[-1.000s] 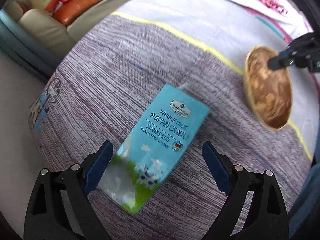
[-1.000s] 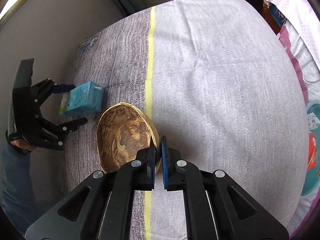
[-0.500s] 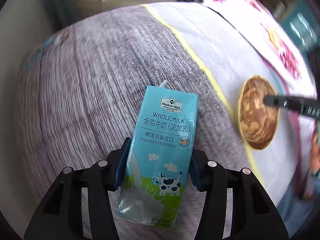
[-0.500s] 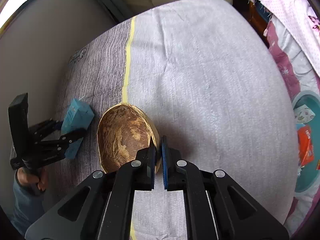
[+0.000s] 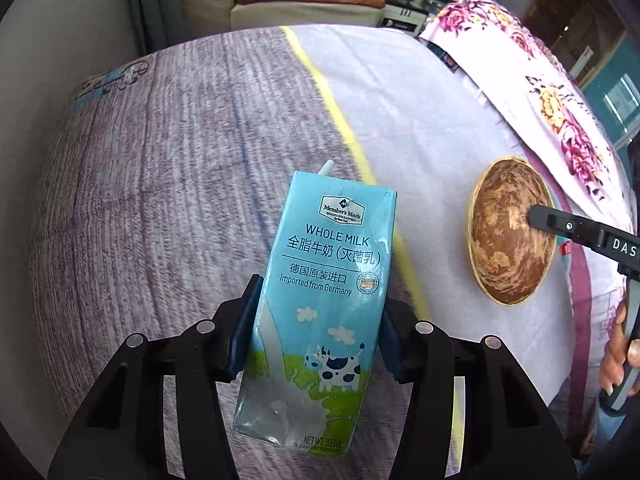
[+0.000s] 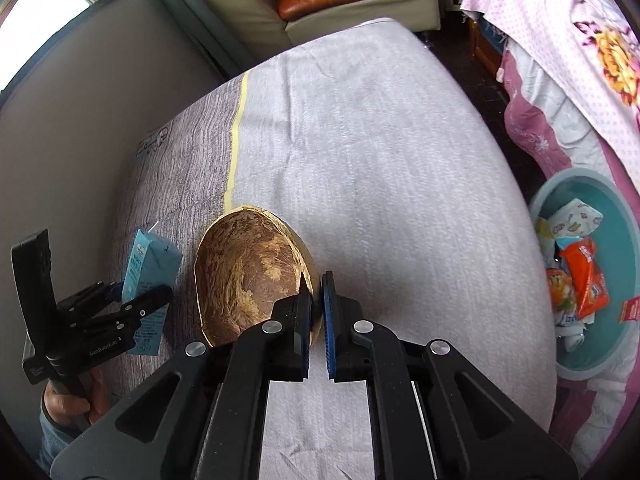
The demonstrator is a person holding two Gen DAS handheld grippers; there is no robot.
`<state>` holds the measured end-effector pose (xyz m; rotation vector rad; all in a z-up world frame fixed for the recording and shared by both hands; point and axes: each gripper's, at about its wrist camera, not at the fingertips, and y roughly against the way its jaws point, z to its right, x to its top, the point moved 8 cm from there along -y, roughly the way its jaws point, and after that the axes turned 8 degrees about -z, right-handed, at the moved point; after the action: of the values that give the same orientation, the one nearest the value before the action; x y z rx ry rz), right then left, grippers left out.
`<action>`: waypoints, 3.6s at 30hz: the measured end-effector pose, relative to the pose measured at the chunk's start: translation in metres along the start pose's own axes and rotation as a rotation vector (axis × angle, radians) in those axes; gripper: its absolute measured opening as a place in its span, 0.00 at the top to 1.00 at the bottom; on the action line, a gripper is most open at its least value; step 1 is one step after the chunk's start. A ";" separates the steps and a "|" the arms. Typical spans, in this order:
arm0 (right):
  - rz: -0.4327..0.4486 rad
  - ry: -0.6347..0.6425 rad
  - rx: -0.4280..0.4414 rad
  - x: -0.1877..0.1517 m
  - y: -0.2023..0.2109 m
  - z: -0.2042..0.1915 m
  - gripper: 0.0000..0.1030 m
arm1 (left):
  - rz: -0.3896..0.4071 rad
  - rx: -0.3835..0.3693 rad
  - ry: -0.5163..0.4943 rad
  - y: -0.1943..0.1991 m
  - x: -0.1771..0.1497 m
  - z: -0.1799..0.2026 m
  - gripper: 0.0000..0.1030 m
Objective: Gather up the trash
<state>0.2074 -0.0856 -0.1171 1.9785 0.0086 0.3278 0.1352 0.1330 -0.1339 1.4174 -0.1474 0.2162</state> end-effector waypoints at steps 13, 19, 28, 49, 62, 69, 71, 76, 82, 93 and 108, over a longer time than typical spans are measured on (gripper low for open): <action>0.125 -0.095 -0.016 -0.013 0.058 0.071 0.94 | 0.025 -0.040 -0.112 0.001 0.019 0.109 0.49; 0.179 -0.171 -0.011 -0.019 0.084 0.119 0.94 | 0.013 -0.055 -0.171 -0.009 0.032 0.168 0.49; 0.274 -0.300 -0.026 -0.031 0.128 0.196 0.94 | -0.001 -0.089 -0.242 -0.020 0.047 0.251 0.49; 0.323 -0.452 -0.143 -0.056 0.159 0.306 0.93 | -0.047 -0.115 -0.349 -0.072 0.066 0.371 0.48; 0.301 -0.461 -0.219 -0.055 0.153 0.323 0.93 | -0.080 -0.151 -0.334 -0.100 0.072 0.386 0.48; 0.283 -0.461 -0.246 -0.052 0.146 0.327 0.93 | -0.099 -0.181 -0.312 -0.109 0.075 0.391 0.35; 0.278 -0.458 -0.249 -0.051 0.144 0.327 0.93 | -0.086 -0.172 -0.309 -0.108 0.075 0.390 0.25; 0.252 -0.443 -0.233 -0.047 0.134 0.320 0.92 | -0.074 -0.168 -0.291 -0.101 0.071 0.379 0.21; 0.231 -0.410 -0.201 -0.040 0.123 0.307 0.81 | -0.057 -0.156 -0.244 -0.090 0.065 0.354 0.11; 0.219 -0.373 -0.209 -0.040 0.127 0.276 0.24 | -0.062 -0.140 -0.217 -0.075 0.044 0.327 0.11; 0.210 -0.186 -0.288 -0.057 0.145 0.203 0.13 | 0.013 -0.111 -0.142 -0.029 0.026 0.286 0.04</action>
<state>0.1789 -0.3373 -0.0779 1.7188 -0.3493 0.2621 0.1753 -0.1522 -0.1132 1.3218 -0.2808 0.1162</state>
